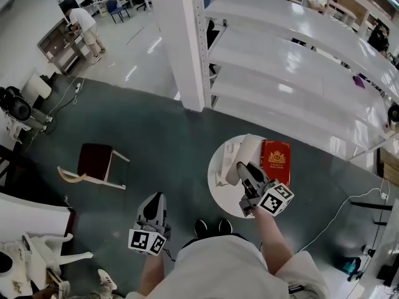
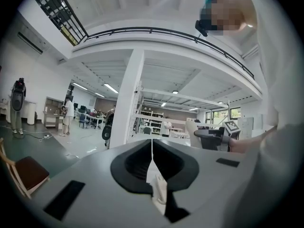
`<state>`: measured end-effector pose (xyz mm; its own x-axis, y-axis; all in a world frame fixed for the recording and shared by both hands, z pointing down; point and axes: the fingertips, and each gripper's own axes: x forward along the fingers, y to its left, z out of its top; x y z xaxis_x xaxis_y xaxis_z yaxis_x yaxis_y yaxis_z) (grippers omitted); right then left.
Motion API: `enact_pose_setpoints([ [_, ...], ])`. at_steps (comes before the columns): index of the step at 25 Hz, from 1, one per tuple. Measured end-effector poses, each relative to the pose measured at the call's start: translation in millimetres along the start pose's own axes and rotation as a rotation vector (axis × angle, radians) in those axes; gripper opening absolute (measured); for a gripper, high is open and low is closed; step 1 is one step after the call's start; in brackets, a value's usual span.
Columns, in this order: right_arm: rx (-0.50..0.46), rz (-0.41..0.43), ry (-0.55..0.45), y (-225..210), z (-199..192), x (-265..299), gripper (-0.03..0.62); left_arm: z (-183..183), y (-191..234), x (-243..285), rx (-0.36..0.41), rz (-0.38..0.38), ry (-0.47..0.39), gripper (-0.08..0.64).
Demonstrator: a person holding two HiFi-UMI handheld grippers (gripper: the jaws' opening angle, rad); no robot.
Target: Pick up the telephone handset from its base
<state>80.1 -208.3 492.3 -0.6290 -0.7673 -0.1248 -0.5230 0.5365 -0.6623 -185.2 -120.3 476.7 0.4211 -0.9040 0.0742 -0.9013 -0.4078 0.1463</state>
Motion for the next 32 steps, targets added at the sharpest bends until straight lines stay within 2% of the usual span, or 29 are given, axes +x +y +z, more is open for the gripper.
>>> enact_pose_setpoints([
  [8, -0.309, -0.056, 0.018, 55, 12, -8, 0.089, 17, -1, 4, 0.014, -0.021, -0.044, 0.023],
  [13, -0.422, -0.098, 0.016, 78, 12, -13, 0.089, 22, -2, 3, 0.042, -0.037, -0.063, 0.023],
  [18, -0.485, -0.132, 0.019, 91, 11, -13, 0.089, 26, -1, 2, 0.056, -0.044, -0.068, 0.023],
  [24, -0.516, -0.141, 0.03, 98, 5, -13, 0.089, 24, 3, -2, 0.058, -0.046, -0.073, 0.023],
  [32, -0.492, -0.149, 0.031, 95, -2, -9, 0.089, 25, 3, -1, 0.062, -0.055, -0.079, 0.023],
])
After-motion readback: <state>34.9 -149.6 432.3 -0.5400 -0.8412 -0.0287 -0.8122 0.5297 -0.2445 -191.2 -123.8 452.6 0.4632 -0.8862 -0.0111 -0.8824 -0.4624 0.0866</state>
